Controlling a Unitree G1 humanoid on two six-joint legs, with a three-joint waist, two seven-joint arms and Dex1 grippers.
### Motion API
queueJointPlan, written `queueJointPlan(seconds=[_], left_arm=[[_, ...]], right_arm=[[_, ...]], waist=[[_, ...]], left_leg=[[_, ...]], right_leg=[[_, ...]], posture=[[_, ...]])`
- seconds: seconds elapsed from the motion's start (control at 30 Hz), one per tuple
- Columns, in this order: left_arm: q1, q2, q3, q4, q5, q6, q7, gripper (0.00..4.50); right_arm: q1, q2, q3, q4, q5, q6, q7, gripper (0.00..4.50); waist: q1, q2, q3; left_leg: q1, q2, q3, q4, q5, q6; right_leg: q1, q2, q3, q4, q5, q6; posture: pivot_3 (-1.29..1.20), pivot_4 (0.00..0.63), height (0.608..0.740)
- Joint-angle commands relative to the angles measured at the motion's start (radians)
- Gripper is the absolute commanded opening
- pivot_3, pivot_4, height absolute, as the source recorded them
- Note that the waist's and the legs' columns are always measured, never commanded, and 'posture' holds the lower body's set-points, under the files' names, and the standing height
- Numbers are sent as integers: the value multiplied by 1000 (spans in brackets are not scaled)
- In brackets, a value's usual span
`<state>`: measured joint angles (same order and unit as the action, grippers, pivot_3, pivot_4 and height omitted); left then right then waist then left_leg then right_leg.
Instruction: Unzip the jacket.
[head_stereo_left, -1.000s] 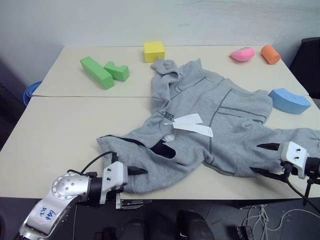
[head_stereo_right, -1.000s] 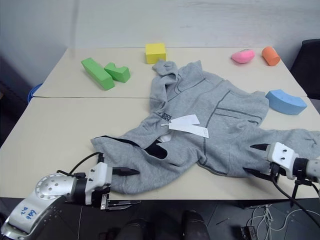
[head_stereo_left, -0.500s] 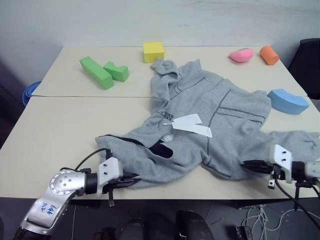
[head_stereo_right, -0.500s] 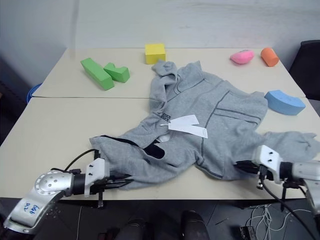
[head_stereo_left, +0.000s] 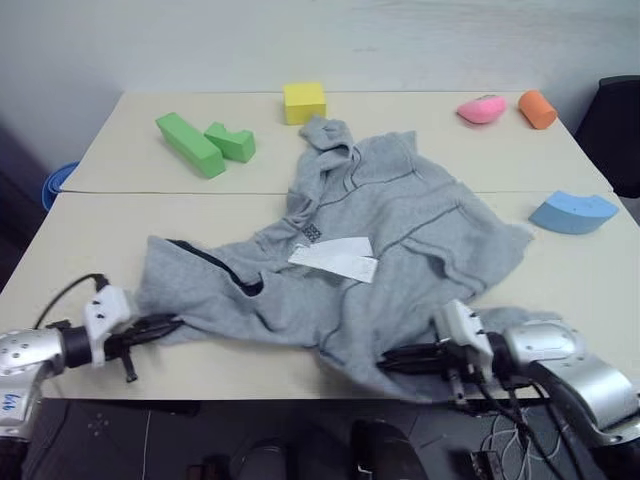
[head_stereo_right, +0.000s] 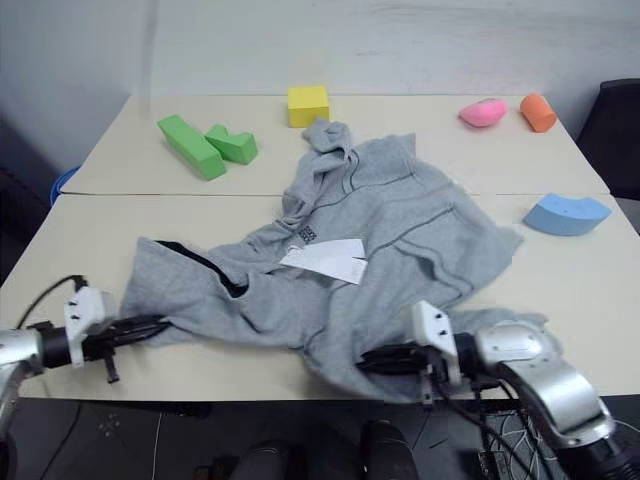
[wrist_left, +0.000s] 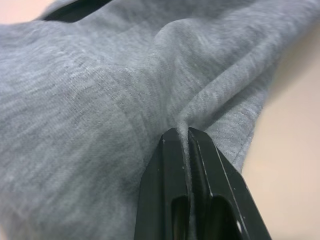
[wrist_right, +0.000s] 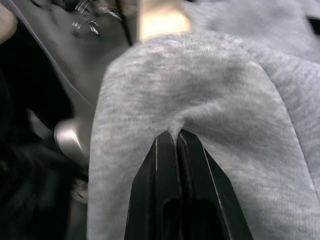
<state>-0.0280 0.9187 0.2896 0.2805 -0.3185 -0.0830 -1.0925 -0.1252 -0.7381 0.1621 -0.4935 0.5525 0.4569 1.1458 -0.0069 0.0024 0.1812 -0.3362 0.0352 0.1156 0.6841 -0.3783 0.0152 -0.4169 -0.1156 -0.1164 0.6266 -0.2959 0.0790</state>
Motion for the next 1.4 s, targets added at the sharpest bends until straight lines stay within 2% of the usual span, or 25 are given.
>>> queueJointPlan(seconds=[0.03, 0.1, 0.2, 0.3, 0.33, 0.47, 0.53, 0.57, 0.6, 0.63, 0.73, 0.8, 0.93, 1.1, 1.23, 1.33, 1.4], left_arm=[[-114, 41, 27, 168, 78, -97, 79, 16], [-172, 43, 12, 229, 104, -130, 91, 16], [-196, 37, -2, 209, 61, -111, 5, 0], [-179, 45, 2, 147, 11, -59, -74, 0], [-174, 48, 5, 136, 10, -52, -79, 253], [-63, 92, 27, -39, -81, 122, -186, 1400], [-6, 118, 47, -113, -87, 111, -223, 1947], [16, 123, 63, -152, -97, 107, -233, 2346], [38, 128, 76, -193, -108, 110, -243, 2610], [55, 129, 85, -228, -119, 117, -249, 2925], [93, 99, 73, -439, -205, 214, -221, 2925], [96, 63, 19, -553, -210, 244, -177, 2925], [69, -7, -123, -617, -69, 163, -111, 2925], [-14, -122, -260, -581, 74, 97, 2, 2925], [-63, -164, -324, -552, 137, 76, 45, 2973], [-76, -153, -371, -529, 171, 10, 7, 2468], [-83, -146, -383, -500, 186, -18, -1, 1864]], right_arm=[[-56, 86, 90, -54, 23, 49, -49, 0], [-98, 115, 80, 25, -35, 46, -107, 0], [-130, 68, 43, 110, -51, 7, -47, 631], [-89, -15, -32, 106, -30, -22, 14, 1625], [-71, -40, -59, 96, -9, -18, 32, 2009], [87, -167, -296, 56, 62, -44, 123, 3393], [127, -213, -406, 93, 65, -63, 144, 3980], [135, -230, -452, 127, 55, -82, 152, 4414], [139, -247, -486, 171, 30, -116, 162, 4500], [139, -257, -504, 213, -3, -162, 170, 4500], [83, -300, -486, 486, -200, -468, 173, 4500], [16, -307, -442, 642, -295, -636, 163, 4500], [-131, -276, -351, 857, -408, -826, 129, 4500], [-287, -238, -217, 1059, -516, -966, 114, 4500], [-347, -219, -180, 1145, -515, -982, 137, 3559], [-348, -221, -165, 1152, -482, -954, 192, 2672], [-330, -228, -169, 1133, -450, -912, 235, 1977]], waist=[[2, -2, 0], [4, -3, 0], [4, -5, -2], [6, -5, -2], [6, -5, -2], [6, -5, -1], [5, -6, -1], [3, -7, -1], [3, -7, 0], [3, -7, 0], [3, -7, 0], [6, -5, 1], [2, 4, 3], [-4, 4, 4], [-5, 4, 4], [-3, 4, 4], [-2, 4, 4]], left_leg=[[0, 0, 0, 0, 0, 0], [-1, -1, 0, 0, 0, 0], [-2, -3, 1, 0, -1, 2], [-4, -5, 1, 0, -3, 7], [-5, -5, 1, 1, -5, 8], [-7, -6, 1, 1, -8, 11], [-7, -7, 2, 2, -10, 13], [-8, -7, 3, 4, -11, 13], [-8, -6, 3, 7, -11, 14], [-7, -6, 3, 8, -11, 14], [-5, -4, 3, 14, -11, 14], [-2, -5, 3, 14, -11, 14], [0, -5, 6, 13, -9, 11], [-1, -2, 10, 13, -8, 9], [0, -2, 10, 13, -8, 10], [0, -2, 10, 14, -8, 10], [0, -2, 10, 14, -8, 10]], right_leg=[[0, 0, 0, 0, 0, 0], [0, 0, -1, 0, 0, 0], [0, -1, -4, 2, 1, 1], [-1, -1, -10, 2, 1, 3], [-1, -1, -11, 1, 1, 3], [-1, 1, -18, 0, 1, 3], [-1, 1, -18, -1, 1, 3], [0, 1, -18, -2, 2, 3], [1, 1, -17, -3, 2, 5], [3, 1, -17, -3, 3, 6], [7, -1, -15, -7, 6, 11], [10, -5, -6, -8, 6, 12], [8, -6, -3, -5, 6, 11], [4, 3, 0, -1, 5, 9], [4, 1, 1, -1, 5, 9], [4, 0, 1, -1, 5, 9], [4, -1, 1, -1, 5, 9]], posture=[[0, 150, 740], [0, 150, 740], [0, 150, 740], [0, 150, 740], [0, 150, 740], [0, 150, 740], [0, 150, 740], [0, 150, 740], [0, 150, 740], [0, 150, 740], [0, 150, 740], [0, 150, 740], [0, 150, 740], [0, 150, 740], [0, 150, 740], [0, 150, 740], [0, 150, 740]])
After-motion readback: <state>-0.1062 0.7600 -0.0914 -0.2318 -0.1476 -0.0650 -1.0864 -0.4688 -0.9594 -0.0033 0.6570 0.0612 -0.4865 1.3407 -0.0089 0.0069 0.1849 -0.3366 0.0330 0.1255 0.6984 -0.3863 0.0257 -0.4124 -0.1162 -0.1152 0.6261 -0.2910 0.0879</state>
